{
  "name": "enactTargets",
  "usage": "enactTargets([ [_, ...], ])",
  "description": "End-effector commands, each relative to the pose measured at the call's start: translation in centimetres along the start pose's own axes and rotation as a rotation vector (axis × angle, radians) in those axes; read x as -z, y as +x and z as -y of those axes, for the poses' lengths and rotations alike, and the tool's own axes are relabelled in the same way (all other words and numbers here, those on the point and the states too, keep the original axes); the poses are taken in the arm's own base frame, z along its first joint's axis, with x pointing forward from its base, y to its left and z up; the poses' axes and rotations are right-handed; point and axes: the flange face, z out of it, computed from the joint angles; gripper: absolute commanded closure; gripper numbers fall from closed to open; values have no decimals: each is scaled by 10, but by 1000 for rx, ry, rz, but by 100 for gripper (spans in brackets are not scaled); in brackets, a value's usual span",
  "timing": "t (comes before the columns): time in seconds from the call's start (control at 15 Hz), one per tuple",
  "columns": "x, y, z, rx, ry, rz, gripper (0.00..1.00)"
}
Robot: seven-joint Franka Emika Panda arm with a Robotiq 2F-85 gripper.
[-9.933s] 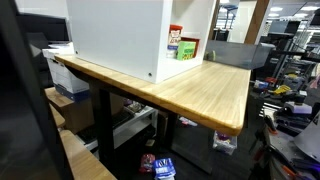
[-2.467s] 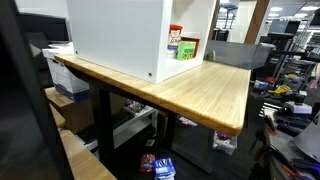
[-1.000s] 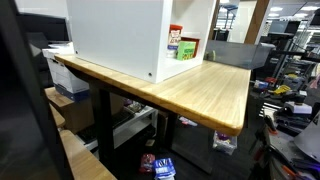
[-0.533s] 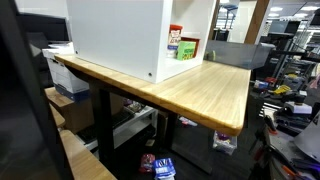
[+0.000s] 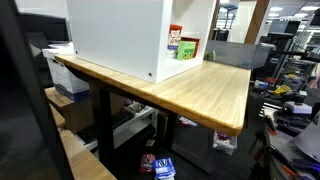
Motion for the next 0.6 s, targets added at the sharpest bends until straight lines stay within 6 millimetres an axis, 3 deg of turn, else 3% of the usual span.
enactTargets([
  [0.0, 13, 0, -2, -7, 0, -17, 1],
  [0.53, 58, 12, -4, -13, 13, -118, 0],
])
